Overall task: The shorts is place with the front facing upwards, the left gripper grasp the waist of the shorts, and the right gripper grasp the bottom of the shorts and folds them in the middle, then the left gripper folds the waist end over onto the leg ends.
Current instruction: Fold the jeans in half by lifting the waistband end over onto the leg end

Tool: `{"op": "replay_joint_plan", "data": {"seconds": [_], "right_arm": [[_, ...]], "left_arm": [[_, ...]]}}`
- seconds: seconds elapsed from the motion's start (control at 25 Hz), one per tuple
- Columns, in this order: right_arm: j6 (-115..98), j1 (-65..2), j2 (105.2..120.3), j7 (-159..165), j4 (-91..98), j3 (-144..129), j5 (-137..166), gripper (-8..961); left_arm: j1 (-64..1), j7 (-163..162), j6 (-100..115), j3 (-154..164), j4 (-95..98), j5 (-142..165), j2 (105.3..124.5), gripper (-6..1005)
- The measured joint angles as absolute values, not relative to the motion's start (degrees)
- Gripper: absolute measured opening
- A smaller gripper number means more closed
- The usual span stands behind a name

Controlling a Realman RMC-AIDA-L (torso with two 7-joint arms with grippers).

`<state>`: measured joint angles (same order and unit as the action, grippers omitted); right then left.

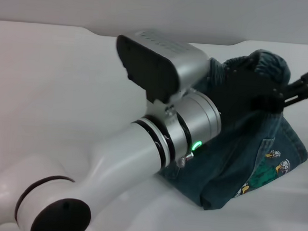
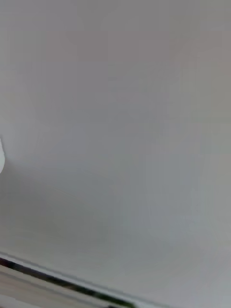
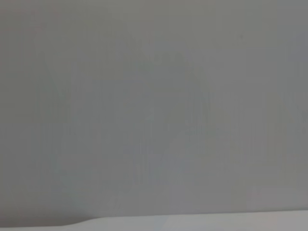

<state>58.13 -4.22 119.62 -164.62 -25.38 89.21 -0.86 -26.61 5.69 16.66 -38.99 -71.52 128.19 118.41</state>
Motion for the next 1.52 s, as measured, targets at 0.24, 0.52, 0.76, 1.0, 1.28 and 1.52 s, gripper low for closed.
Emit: {"op": "replay_joint_plan", "data": {"seconds": [0.24,0.52,0.76,1.0,1.28,1.52], "right_arm": [[58.61,-4.08,119.62,-164.62,-25.41,89.21,-0.81,1],[58.64,-4.04,119.62,-164.61,-25.35,89.23,-0.06,1],[58.64,-4.04,119.62,-164.61,-25.40,88.81,0.05,1],[58.64,-3.94,119.62,-164.59,-25.40,88.69,0.09,0],[58.69,-3.88,119.62,-164.55,-25.39,88.68,0.10,0],[58.72,-4.41,119.61,-162.91,-25.39,88.15,0.09,0]], "left_arm": [[-26.55,-11.10,23.94,-36.91,-68.27,129.98,118.23,842],[-28.67,-20.18,26.95,-37.48,-66.33,145.65,118.47,841],[-34.08,-15.30,30.05,-38.22,-62.07,152.22,118.65,841],[-33.21,-7.50,34.89,-39.79,-63.45,155.50,118.48,841],[-32.11,-6.21,29.60,-40.42,-63.59,155.47,118.75,841],[-32.05,-8.50,29.81,-39.91,-61.62,155.42,119.02,840]]}}
